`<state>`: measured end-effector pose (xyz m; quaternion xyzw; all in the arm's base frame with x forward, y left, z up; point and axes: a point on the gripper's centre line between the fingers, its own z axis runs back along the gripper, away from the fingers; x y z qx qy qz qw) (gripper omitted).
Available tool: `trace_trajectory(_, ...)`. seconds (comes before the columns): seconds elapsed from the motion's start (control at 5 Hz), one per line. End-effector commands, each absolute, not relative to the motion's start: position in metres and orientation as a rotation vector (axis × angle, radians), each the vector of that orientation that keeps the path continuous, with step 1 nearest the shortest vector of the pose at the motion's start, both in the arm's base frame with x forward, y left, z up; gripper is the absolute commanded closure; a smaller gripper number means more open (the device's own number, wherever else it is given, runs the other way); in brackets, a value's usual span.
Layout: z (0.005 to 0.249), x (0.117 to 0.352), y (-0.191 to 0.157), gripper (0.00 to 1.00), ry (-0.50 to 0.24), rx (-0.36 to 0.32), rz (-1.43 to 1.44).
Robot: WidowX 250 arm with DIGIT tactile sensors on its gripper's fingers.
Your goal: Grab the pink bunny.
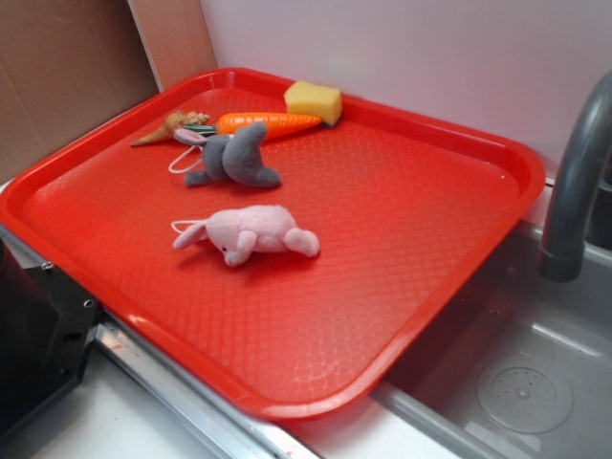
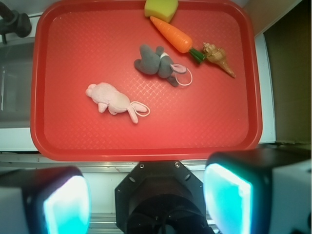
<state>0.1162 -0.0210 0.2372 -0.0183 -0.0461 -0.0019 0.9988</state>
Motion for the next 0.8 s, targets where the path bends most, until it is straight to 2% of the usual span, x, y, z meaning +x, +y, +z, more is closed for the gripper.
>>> trace_trajectory(0.0,0.237,0.116,-0.021,0.00,-0.092,-0.037,-0.004)
trace_trajectory(0.4,0.223,0.126,-0.016,0.00,-0.165,-0.127,-0.320)
trace_trajectory(0.6,0.211,0.132,-0.016,0.00,-0.241,-0.158,-0.502)
